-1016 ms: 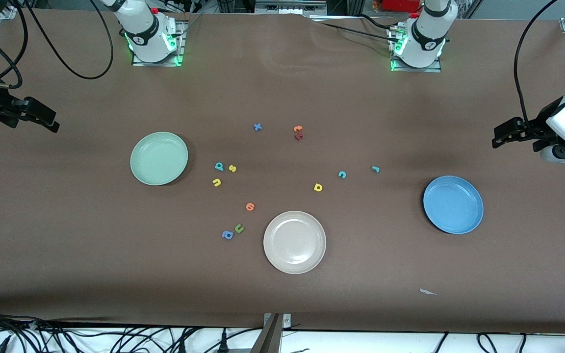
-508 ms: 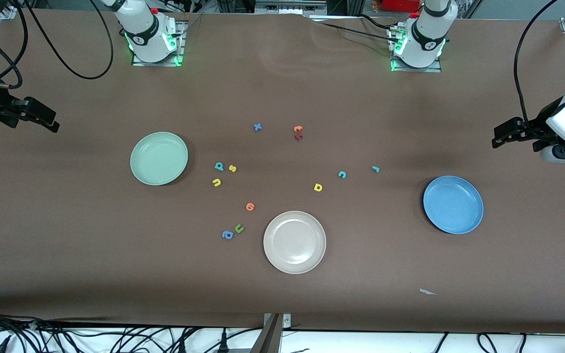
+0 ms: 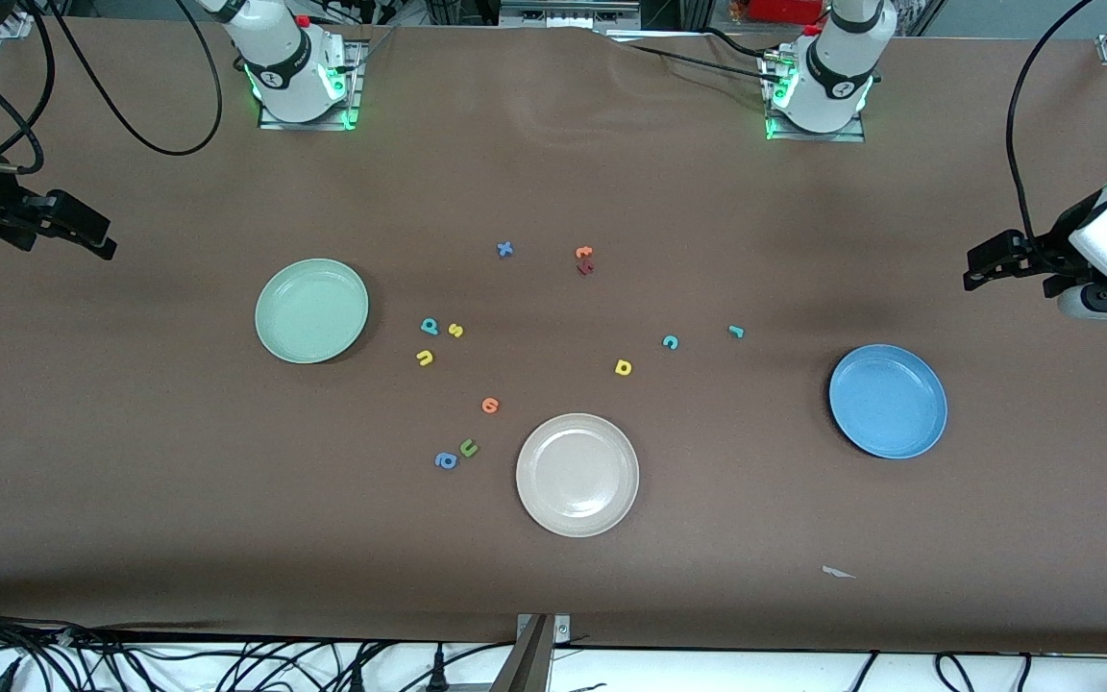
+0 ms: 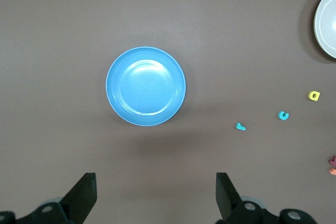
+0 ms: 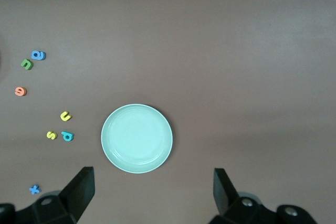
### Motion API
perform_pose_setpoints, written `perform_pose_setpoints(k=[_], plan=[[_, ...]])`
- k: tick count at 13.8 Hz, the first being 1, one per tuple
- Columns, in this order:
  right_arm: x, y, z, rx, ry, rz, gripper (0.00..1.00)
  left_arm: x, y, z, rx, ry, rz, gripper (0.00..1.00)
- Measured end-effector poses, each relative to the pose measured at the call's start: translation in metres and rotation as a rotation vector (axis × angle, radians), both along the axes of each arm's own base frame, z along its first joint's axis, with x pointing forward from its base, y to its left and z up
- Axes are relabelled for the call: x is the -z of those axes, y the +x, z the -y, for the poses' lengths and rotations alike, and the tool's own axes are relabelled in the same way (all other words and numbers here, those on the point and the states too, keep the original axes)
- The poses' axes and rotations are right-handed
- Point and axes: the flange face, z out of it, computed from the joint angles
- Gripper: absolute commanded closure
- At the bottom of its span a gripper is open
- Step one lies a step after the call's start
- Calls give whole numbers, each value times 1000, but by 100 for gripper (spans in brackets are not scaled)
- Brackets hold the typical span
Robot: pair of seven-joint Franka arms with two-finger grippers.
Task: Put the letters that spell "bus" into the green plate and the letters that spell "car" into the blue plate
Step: 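Move the right gripper over the green plate while the left gripper nears the blue plate, then grasp the yellow u with the right gripper while the left gripper grasps the teal L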
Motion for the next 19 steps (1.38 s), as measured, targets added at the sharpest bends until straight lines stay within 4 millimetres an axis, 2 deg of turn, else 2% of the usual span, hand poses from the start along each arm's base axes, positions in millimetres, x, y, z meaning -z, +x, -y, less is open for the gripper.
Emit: perform_pose_setpoints(k=[4,7,9,11,13,15,17,19], plan=[[2,-1,0,0,0,-13,0,0,0,0,0,0,0,0],[15,0,-4,-5,0,-36,0,0,0,2,-8,0,-1,0],[34,8,-19,-32,0,-59,0,3,2,13,-31,1,-5,0],[61,20,-51,-71,-1,-75,0,14,6,42,-77,0,-11,0],[94,30,-91,-107,-5,-104,0,34,13,86,-127,-6,-16,0],[123,38,-130,-123,-8,-105,0,69,19,130,-163,-18,-26,0],[148,42,-161,-62,-11,-100,0,112,21,161,-197,-35,-24,0],[177,46,-189,3,-11,-92,0,156,11,183,-214,-48,-19,0]])
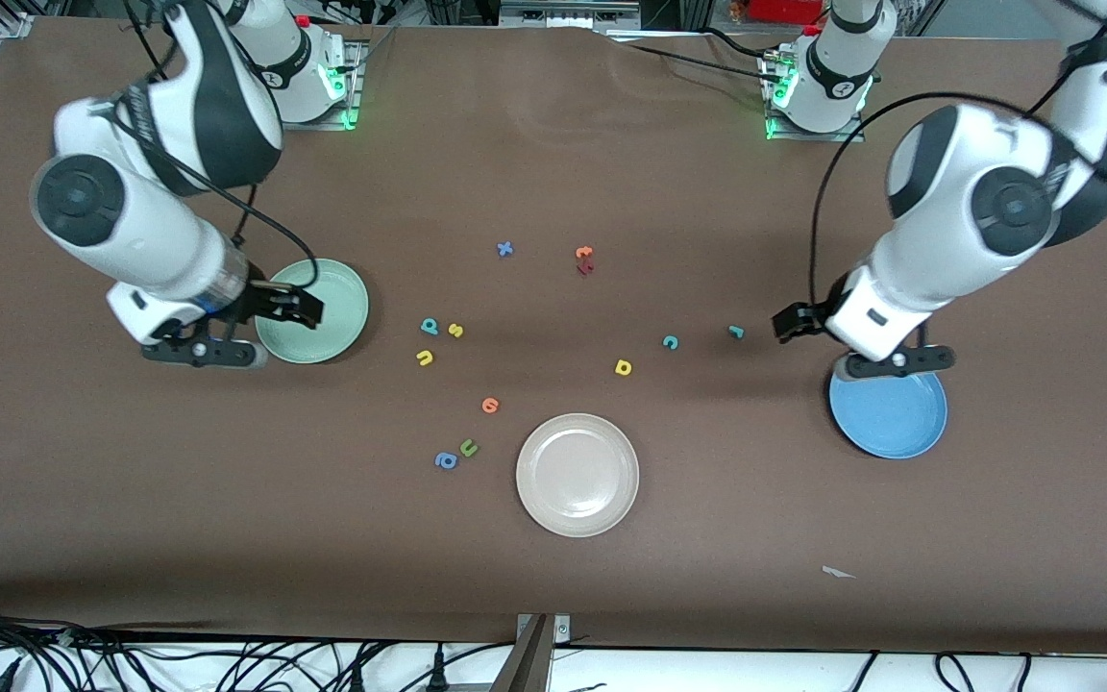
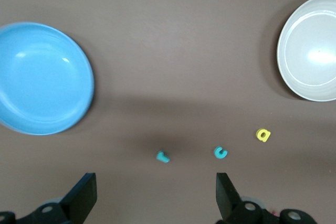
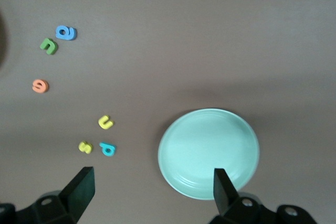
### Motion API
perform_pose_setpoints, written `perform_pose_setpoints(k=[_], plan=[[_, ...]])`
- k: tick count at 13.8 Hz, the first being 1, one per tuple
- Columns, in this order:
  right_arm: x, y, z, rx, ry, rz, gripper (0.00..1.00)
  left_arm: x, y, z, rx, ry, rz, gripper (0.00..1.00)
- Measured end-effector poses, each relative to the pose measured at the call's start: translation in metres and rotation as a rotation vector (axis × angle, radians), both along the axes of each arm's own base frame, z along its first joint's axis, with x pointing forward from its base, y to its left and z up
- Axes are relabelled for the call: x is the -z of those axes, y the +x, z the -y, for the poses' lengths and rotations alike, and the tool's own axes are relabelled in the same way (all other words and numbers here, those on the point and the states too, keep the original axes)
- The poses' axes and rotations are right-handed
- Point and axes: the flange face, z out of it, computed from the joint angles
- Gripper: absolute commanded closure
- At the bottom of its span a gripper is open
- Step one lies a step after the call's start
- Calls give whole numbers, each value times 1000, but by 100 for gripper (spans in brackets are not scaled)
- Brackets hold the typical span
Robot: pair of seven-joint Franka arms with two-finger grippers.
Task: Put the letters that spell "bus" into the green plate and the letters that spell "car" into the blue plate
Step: 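Grasp the yellow u with the right gripper while the left gripper grasps the teal L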
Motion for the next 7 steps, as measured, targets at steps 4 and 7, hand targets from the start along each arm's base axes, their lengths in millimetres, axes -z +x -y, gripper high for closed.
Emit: perform_pose_setpoints(k=[4,7], plan=[[80,6,-55,183,-7,14,0,62,-34,26,-17,13,20,0],[142,2,-83,276,-19,4,3,117,-68,34,5,40,60,0]])
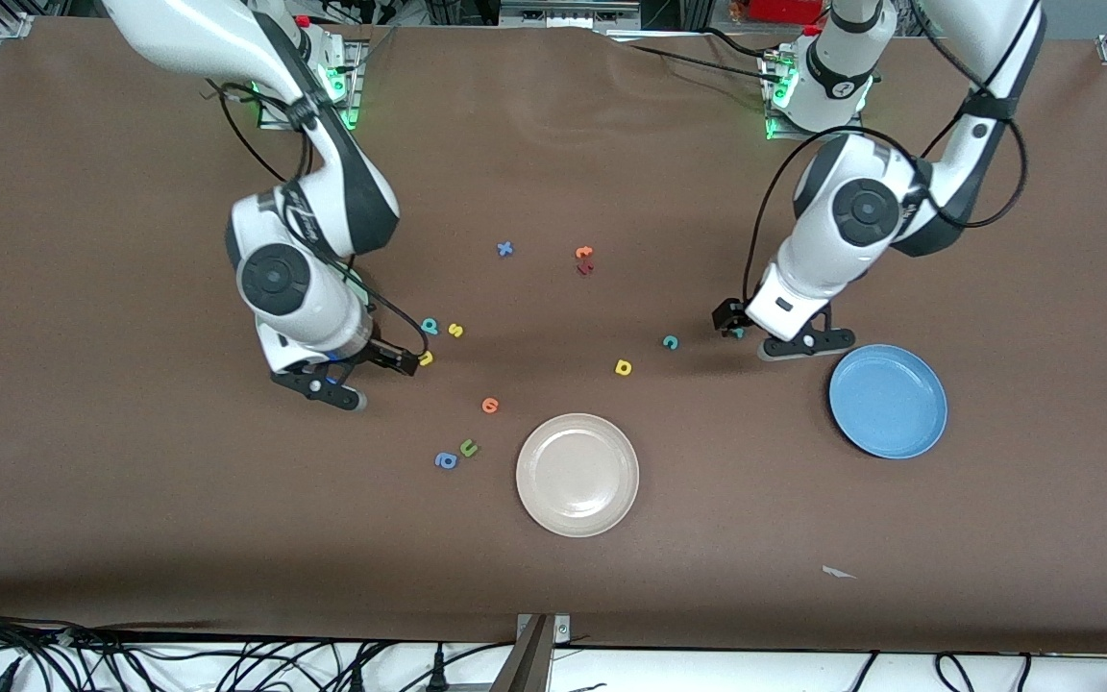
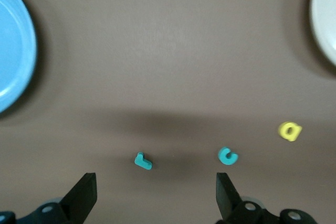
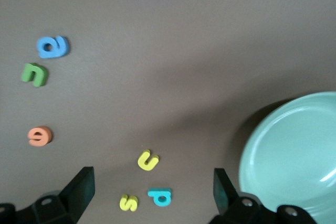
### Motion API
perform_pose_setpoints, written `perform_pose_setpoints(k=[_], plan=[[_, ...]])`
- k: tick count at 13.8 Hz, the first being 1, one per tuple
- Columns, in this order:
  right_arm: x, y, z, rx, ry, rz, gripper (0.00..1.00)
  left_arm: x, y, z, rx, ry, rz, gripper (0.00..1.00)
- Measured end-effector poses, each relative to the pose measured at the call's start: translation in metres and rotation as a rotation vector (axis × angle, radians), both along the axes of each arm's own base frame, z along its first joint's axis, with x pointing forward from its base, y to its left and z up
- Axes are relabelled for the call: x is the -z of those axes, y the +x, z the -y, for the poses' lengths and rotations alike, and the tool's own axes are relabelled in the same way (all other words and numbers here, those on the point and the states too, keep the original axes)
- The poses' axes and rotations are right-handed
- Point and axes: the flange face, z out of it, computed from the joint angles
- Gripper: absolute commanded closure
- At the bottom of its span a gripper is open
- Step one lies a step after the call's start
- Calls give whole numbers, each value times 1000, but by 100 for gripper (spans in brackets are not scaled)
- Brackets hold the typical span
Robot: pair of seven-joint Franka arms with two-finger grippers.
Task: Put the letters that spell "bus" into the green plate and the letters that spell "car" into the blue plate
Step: 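Grasp the yellow u with the right gripper while the left gripper grasps the teal L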
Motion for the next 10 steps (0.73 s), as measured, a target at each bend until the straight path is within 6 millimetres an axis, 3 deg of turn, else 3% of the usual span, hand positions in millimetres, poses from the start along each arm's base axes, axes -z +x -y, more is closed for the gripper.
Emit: perform_pose_setpoints(k=[2,4,7,10], plan=[[30,-9,-19,46,-13,-16,15,24,-17,1,10,22,-7,0],[50,-14,-34,108,-14,-6,35,38,-22,1,23,48,-10,0],[69,-24,-52,162,-23,-7,36,65,-23,4,24,60,3,3],[82,-27,-52,169,-37,-21,36,101,-28,3,16,44,-32,11]])
